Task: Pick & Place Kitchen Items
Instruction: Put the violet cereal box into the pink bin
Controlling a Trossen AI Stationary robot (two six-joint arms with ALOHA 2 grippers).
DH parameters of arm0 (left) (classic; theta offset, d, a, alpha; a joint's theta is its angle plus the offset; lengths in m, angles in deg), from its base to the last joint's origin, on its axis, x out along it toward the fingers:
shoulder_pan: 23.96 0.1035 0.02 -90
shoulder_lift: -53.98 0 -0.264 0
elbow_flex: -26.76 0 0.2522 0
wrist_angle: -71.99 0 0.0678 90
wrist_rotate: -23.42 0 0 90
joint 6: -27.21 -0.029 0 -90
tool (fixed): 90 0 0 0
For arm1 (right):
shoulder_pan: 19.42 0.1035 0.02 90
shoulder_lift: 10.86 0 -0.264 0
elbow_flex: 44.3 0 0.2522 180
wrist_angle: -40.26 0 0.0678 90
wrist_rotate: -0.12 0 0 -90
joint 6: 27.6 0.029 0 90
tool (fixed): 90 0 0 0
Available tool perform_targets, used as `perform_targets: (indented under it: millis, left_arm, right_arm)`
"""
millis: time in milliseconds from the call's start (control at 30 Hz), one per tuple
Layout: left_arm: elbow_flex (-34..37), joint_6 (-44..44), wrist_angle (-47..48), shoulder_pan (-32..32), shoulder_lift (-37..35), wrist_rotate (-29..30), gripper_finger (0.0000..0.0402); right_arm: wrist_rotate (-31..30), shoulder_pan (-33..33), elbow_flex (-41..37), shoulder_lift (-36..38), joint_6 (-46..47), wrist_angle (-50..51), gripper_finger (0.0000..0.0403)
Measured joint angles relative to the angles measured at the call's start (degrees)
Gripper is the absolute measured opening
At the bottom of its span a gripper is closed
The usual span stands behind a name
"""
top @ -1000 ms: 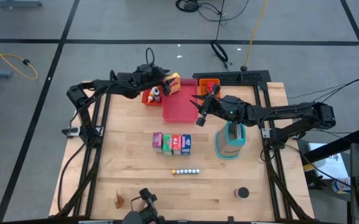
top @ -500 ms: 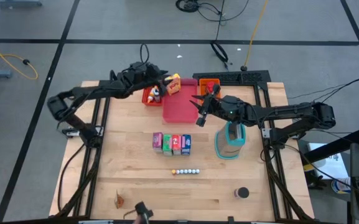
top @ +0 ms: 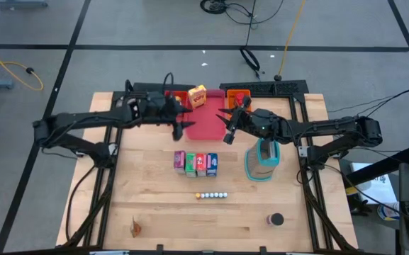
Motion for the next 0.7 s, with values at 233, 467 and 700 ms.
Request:
perform_targets:
  millis: [233, 467, 700]
  left_arm:
    - [0.0, 7.37, 6.16, -7.89, -2.86, 3.78, 0.025]
    - [0.02, 16.33, 13.84, -18.09, -3.15, 14.5, 0.025]
    - [0.02, 28.05, 20.44, -28.06, -3.15, 26.48, 0.025]
  right_arm:
    - [0.02, 0.0, 0.0, -0.02, 0.03, 0.3, 0.0089]
    - [0.02, 0.0, 0.0, 0.0, 0.02, 0.76, 0.0089]
    - [0.05, 0.0, 0.0, -0.01, -0.2, 0.79, 0.0089]
